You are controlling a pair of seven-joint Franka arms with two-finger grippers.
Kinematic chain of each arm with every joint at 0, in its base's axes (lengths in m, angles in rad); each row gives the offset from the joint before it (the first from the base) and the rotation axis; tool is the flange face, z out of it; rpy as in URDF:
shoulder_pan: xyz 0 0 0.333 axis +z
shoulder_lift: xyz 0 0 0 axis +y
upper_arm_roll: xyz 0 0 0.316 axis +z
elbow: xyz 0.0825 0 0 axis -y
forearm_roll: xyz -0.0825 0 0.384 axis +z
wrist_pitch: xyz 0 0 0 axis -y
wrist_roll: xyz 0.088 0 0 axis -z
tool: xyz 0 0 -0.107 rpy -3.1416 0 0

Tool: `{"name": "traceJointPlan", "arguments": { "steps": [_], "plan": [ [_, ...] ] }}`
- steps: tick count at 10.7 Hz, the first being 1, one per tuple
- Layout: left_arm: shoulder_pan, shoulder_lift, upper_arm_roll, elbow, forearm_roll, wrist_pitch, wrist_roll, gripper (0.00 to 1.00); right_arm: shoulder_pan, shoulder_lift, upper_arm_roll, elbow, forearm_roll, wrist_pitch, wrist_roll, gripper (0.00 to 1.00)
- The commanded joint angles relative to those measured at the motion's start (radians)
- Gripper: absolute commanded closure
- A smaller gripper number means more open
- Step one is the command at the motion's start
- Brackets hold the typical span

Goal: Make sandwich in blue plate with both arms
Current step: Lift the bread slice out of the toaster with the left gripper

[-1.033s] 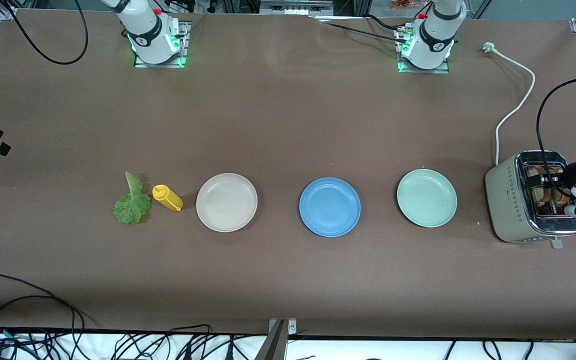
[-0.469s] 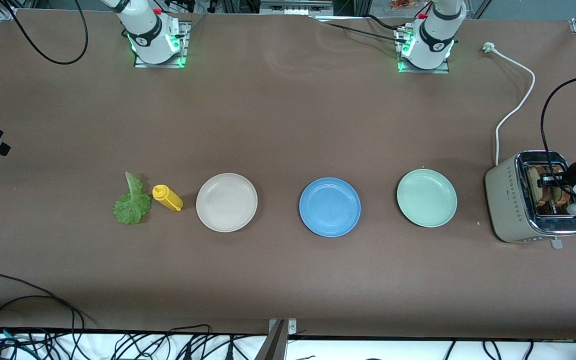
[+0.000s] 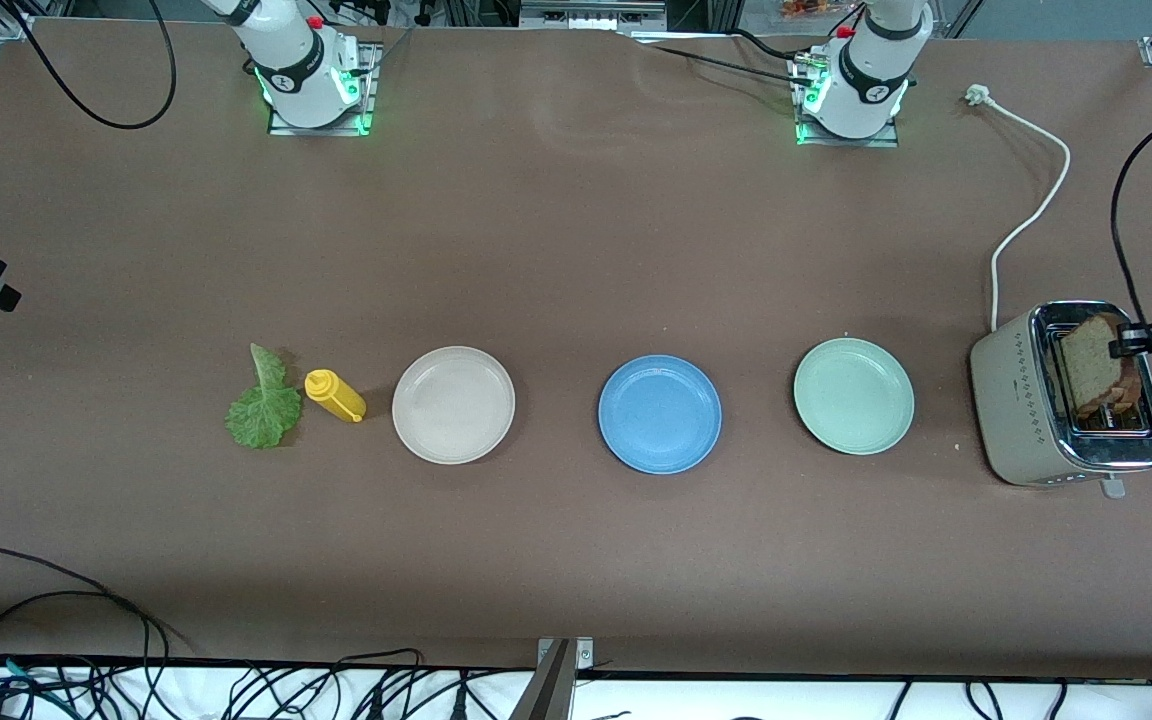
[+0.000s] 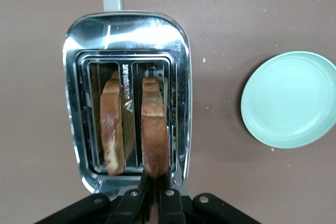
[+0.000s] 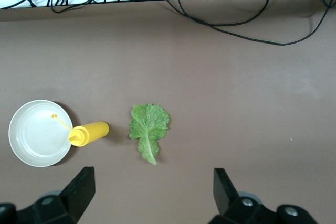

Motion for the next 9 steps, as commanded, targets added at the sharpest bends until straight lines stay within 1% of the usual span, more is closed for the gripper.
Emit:
{"name": "traceJointPlan", "arguments": {
  "steps": [1, 2, 3, 4, 5, 6, 7, 9],
  "plan": [
    [-0.005, -0.015, -0.017, 0.151, 0.024, -0.154, 0.007, 1.0, -0.004, 0.005, -0.003, 0.016, 0.02, -0.002, -0.018, 0.0],
    [-0.007, -0.015, -0.022, 0.193, 0.019, -0.181, 0.007, 1.0, -0.004, 0.005, -0.003, 0.016, 0.02, -0.002, -0.018, 0.0],
    [-0.008, -0.015, -0.051, 0.225, 0.013, -0.214, -0.002, 1.0, -0.004, 0.005, -0.003, 0.016, 0.02, -0.002, -0.018, 0.0],
    [-0.008, -0.015, -0.101, 0.245, 0.019, -0.225, -0.011, 1.0, -0.004, 0.005, -0.003, 0.015, 0.02, -0.002, -0.018, 0.0],
    [-0.01, -0.019, -0.153, 0.245, 0.026, -0.239, -0.049, 1.0, -0.004, 0.005, -0.003, 0.016, 0.02, -0.002, -0.018, 0.0],
    [-0.02, -0.022, -0.187, 0.245, 0.026, -0.245, -0.139, 1.0, -0.004, 0.005, -0.003, 0.016, 0.02, -0.002, -0.019, 0.0],
    [-0.033, -0.022, -0.206, 0.245, 0.024, -0.245, -0.192, 1.0, -0.003, 0.005, -0.003, 0.015, 0.02, -0.003, -0.019, 0.0],
    [-0.069, -0.018, -0.209, 0.245, 0.023, -0.245, -0.226, 1.0, -0.003, 0.005, -0.003, 0.015, 0.02, -0.003, -0.019, 0.0]
  ]
}}
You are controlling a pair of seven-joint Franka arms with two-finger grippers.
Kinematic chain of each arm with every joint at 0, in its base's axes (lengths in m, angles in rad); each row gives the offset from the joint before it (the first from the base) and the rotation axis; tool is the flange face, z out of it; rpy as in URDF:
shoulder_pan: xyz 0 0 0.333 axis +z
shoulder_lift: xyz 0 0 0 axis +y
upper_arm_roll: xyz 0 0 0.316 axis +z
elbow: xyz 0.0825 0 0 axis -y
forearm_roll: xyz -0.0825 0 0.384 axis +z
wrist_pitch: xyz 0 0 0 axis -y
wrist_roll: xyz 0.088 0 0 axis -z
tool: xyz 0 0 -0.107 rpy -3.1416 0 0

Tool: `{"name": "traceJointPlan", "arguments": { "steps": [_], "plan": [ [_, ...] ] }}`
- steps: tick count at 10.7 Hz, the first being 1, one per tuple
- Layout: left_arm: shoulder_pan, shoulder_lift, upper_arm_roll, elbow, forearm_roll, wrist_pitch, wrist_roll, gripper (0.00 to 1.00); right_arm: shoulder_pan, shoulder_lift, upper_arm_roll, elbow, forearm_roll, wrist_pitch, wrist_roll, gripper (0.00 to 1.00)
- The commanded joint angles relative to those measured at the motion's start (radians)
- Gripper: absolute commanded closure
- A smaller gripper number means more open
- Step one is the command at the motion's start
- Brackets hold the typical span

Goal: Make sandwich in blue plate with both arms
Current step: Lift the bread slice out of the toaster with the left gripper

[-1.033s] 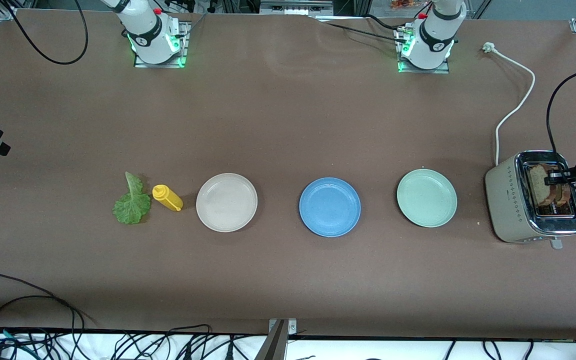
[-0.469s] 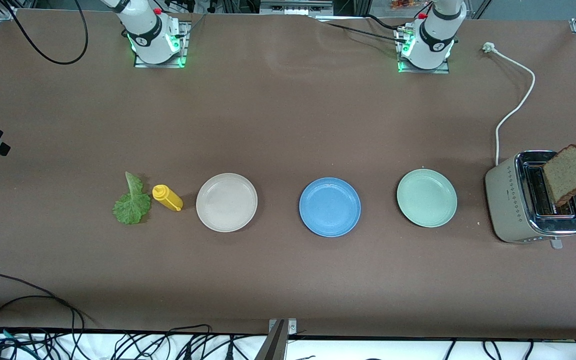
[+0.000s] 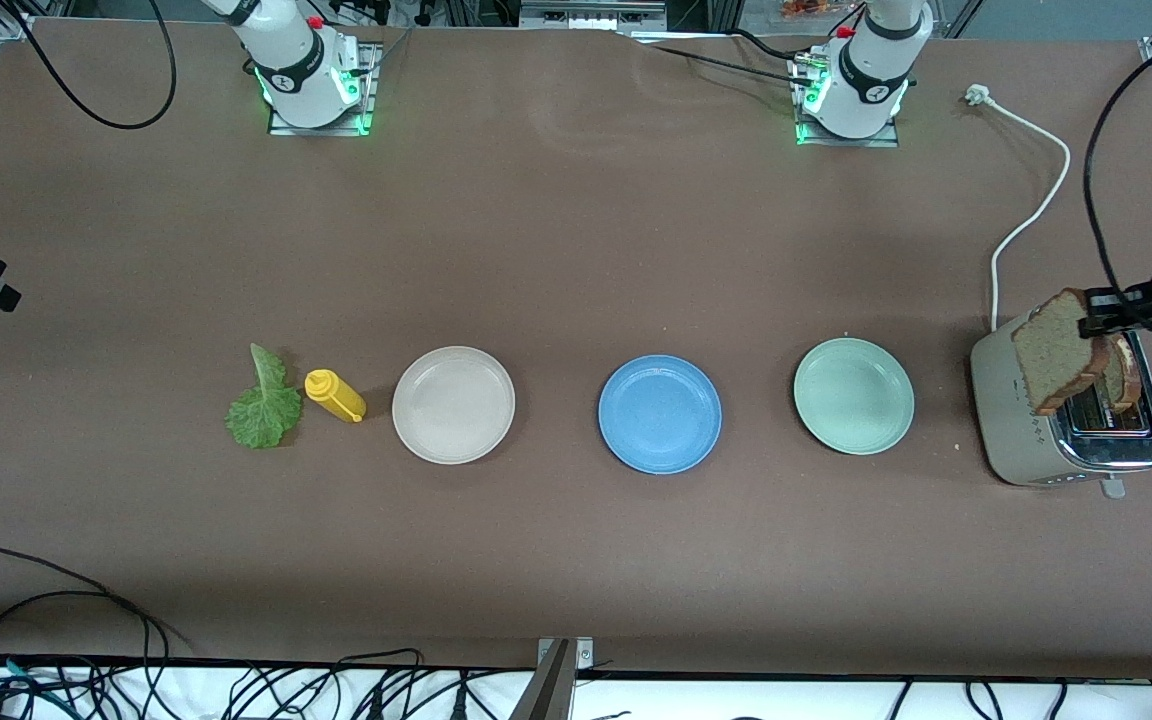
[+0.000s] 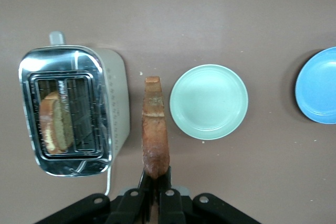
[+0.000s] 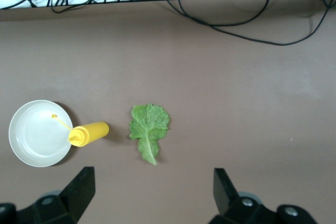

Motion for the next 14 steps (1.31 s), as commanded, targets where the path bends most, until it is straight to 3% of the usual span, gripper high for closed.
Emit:
{"name": "traceJointPlan", "arguments": {
  "steps": [1, 11, 14],
  "plan": [
    [-0.031, 0.006, -0.004, 0.02, 0.024, -0.023, -0.059, 1.0, -0.003, 0.005, -0.003, 0.014, 0.02, -0.005, -0.019, 0.0],
    [-0.031, 0.006, 0.006, 0.02, 0.024, -0.023, -0.059, 1.0, -0.003, -0.007, -0.011, 0.016, 0.018, -0.074, -0.022, 0.0],
    [-0.032, 0.007, 0.006, 0.02, 0.024, -0.023, -0.059, 1.0, -0.003, -0.007, -0.038, 0.019, 0.023, -0.071, -0.019, 0.0]
  ]
}}
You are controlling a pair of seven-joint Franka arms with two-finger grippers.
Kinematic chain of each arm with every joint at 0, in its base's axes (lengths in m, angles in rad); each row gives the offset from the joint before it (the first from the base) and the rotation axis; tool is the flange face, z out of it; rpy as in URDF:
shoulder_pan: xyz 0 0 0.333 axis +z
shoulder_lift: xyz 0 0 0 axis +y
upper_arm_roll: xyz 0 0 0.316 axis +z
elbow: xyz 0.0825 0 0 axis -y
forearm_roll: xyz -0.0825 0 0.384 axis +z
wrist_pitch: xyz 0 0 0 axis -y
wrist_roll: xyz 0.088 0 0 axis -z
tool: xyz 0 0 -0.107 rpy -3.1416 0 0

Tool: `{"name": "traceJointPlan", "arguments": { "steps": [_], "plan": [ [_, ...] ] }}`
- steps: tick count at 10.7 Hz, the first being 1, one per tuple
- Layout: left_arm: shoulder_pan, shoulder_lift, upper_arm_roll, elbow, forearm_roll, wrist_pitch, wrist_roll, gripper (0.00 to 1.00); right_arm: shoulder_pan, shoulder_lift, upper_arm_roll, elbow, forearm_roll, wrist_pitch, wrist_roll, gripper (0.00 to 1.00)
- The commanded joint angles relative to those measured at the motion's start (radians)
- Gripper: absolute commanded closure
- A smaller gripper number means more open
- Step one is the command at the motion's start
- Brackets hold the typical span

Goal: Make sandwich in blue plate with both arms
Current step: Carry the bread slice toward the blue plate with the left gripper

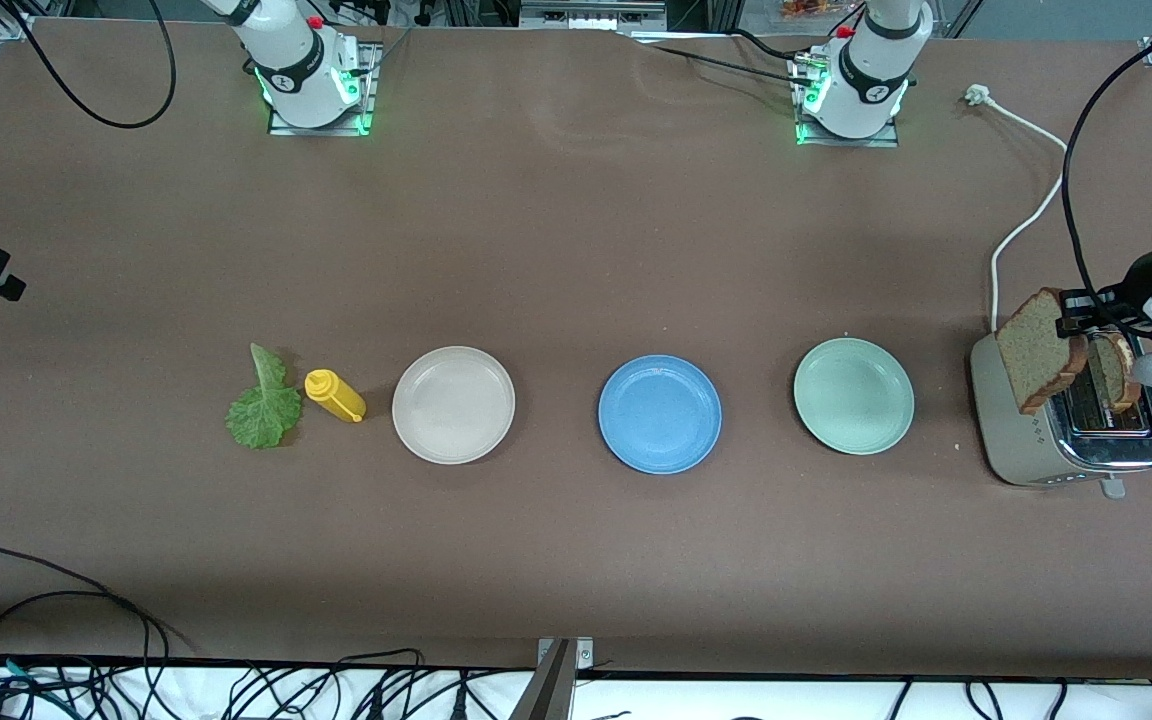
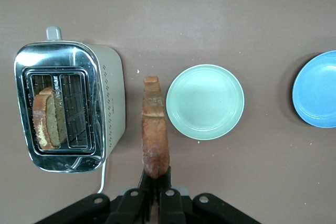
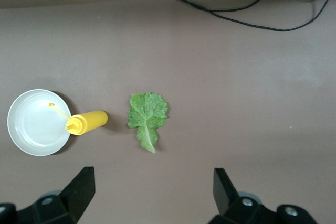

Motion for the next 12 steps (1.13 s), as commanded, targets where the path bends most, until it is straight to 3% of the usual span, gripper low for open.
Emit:
{"name": "traceJointPlan", "arguments": {
  "steps": [1, 4, 6, 10, 12],
  "plan": [
    [-0.004, 0.006, 0.001, 0.02, 0.021, -0.017, -0.006, 1.0, -0.003, -0.004, -0.02, 0.018, 0.023, -0.016, -0.013, 0.0],
    [-0.018, 0.014, -0.005, 0.012, 0.007, -0.017, -0.02, 1.0, 0.007, 0.004, -0.012, 0.018, 0.023, -0.012, 0.001, 0.0],
    [-0.091, 0.037, -0.004, 0.012, -0.023, -0.017, -0.061, 1.0, 0.007, 0.007, -0.012, 0.018, 0.023, -0.011, 0.001, 0.0],
    [-0.115, 0.133, 0.002, 0.017, -0.323, 0.001, -0.091, 1.0, 0.008, 0.007, -0.012, 0.015, 0.023, -0.012, -0.01, 0.0],
    [-0.127, 0.146, 0.002, 0.015, -0.385, 0.047, -0.172, 1.0, 0.008, 0.008, -0.012, 0.015, 0.023, -0.012, -0.013, 0.0]
  ]
}}
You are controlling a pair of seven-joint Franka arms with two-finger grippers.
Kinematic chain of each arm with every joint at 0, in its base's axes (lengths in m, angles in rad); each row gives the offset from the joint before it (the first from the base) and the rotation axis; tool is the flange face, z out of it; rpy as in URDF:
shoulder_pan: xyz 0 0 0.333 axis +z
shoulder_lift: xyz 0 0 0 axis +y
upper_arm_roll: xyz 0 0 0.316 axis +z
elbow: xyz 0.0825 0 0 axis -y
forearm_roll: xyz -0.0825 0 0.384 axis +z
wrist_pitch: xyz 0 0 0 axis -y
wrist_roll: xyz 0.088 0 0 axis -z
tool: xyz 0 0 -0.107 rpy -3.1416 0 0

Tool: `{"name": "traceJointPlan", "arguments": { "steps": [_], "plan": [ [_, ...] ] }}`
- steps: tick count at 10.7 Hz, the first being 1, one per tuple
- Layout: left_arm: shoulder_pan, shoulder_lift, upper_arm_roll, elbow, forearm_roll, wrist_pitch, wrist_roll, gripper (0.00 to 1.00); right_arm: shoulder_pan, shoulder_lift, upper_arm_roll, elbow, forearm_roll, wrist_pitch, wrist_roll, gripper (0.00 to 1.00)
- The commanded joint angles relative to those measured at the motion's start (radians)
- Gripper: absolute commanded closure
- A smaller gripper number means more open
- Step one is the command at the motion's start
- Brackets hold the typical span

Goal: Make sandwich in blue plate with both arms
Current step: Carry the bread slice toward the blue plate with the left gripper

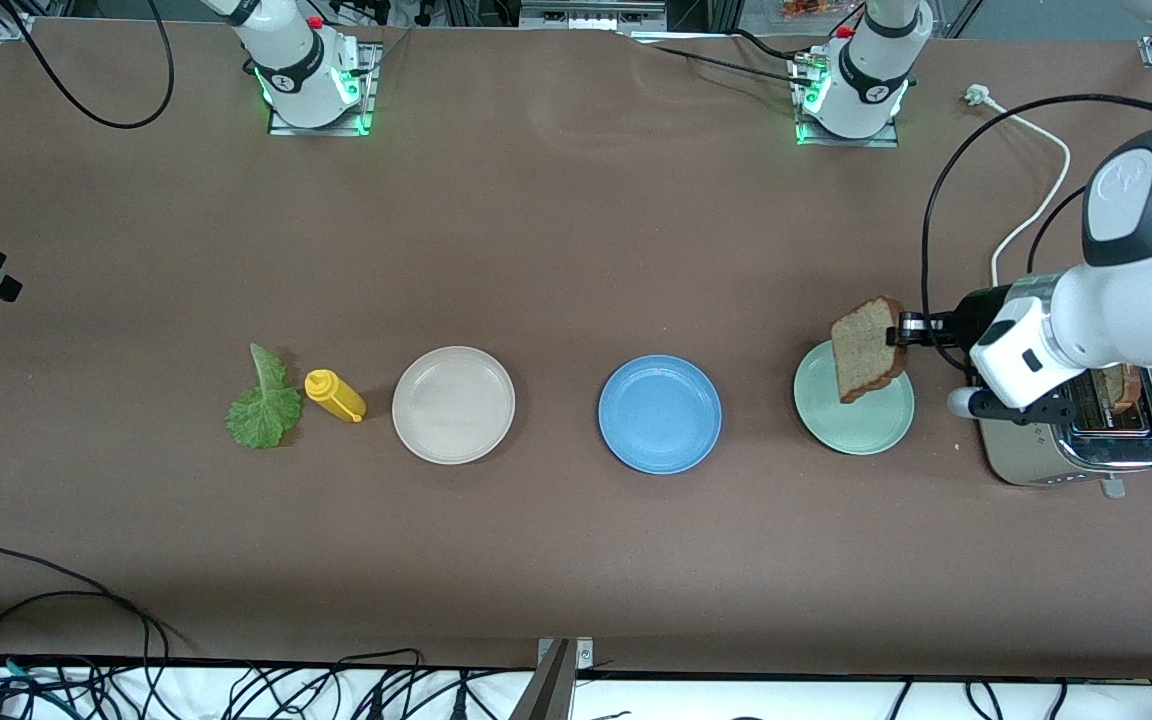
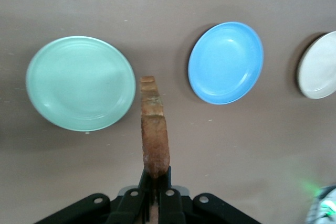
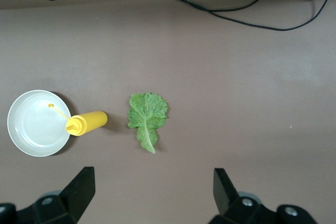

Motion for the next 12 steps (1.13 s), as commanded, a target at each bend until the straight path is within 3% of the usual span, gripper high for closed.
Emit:
{"name": "traceJointPlan", "arguments": {
  "steps": [1, 4, 7, 9, 12],
  "plan": [
    [-0.012, 0.02, 0.0, 0.021, -0.066, 0.049, -0.098, 1.0, 0.001, 0.006, -0.001, 0.012, 0.02, -0.014, -0.014, 0.0],
    [-0.026, 0.049, 0.0, 0.019, -0.066, 0.089, -0.101, 1.0, 0.001, 0.013, -0.001, 0.012, 0.02, -0.011, -0.015, 0.0],
    [-0.13, 0.127, -0.003, 0.025, -0.074, 0.112, -0.086, 1.0, 0.001, 0.014, -0.003, 0.012, 0.02, -0.012, -0.021, 0.0],
    [-0.195, 0.167, -0.001, 0.03, -0.079, 0.237, -0.097, 1.0, 0.003, 0.022, -0.001, 0.012, 0.02, -0.011, -0.021, 0.0],
    [-0.233, 0.264, -0.003, 0.031, -0.239, 0.406, -0.091, 1.0, 0.013, 0.023, -0.001, 0.007, 0.02, -0.017, -0.021, 0.0]
  ]
}}
